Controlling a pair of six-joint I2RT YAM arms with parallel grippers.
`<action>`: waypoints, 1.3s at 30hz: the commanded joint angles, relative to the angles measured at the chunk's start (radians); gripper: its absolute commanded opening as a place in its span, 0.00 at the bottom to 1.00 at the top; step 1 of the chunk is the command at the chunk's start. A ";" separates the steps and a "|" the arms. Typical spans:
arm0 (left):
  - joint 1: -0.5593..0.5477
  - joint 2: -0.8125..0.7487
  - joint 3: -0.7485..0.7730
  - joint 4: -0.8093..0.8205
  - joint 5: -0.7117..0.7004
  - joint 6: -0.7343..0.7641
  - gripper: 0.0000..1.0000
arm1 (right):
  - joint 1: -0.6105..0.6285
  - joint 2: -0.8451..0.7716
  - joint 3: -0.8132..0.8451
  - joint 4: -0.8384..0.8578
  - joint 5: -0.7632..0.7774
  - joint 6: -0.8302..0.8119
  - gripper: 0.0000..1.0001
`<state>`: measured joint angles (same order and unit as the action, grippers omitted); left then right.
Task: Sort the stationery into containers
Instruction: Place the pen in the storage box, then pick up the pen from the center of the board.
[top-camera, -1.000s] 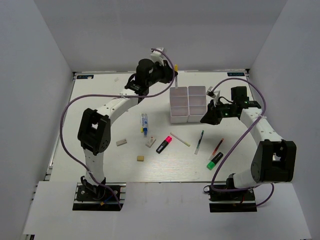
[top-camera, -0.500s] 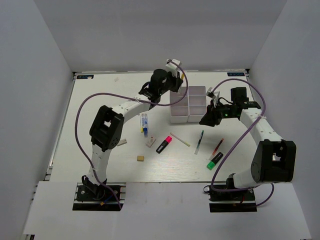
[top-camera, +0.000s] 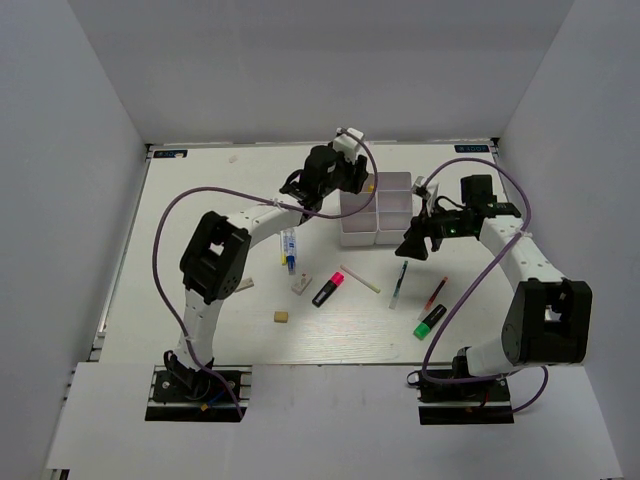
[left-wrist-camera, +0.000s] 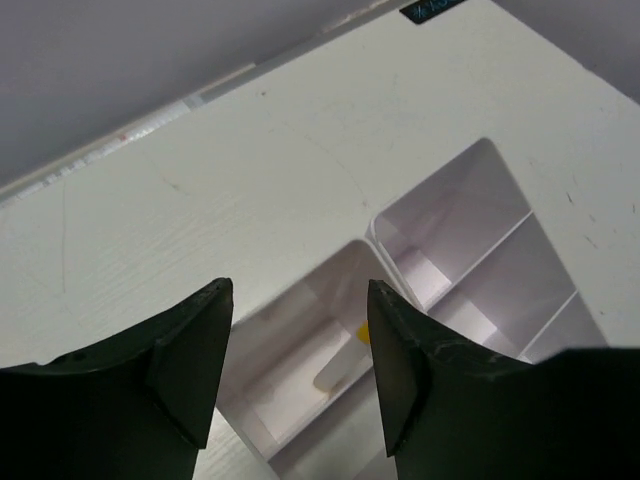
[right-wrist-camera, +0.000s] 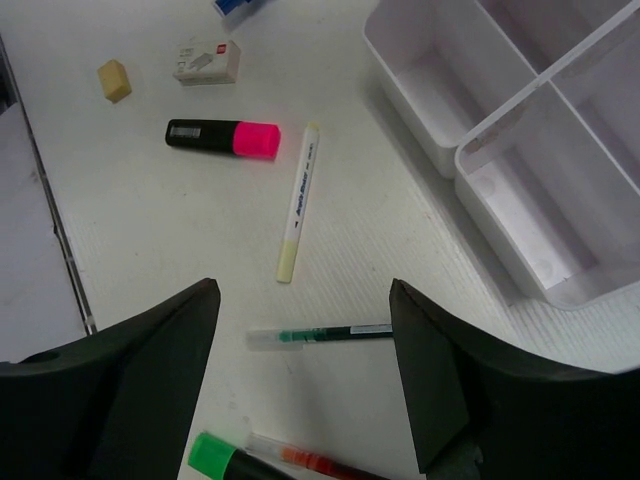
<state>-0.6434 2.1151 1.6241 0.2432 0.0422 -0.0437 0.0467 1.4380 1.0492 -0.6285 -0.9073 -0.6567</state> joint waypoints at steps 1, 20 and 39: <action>-0.015 -0.086 -0.023 0.008 0.015 0.016 0.67 | 0.015 0.027 0.046 -0.051 -0.056 -0.053 0.76; -0.004 -0.833 -0.508 -0.430 -0.266 -0.333 1.00 | 0.429 0.122 0.000 0.193 0.430 0.155 0.62; -0.004 -1.054 -0.843 -0.610 -0.409 -0.665 1.00 | 0.599 0.366 0.077 0.295 0.772 0.336 0.47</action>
<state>-0.6483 1.0866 0.7815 -0.3428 -0.3359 -0.6765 0.6285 1.7851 1.0904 -0.3828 -0.1993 -0.3458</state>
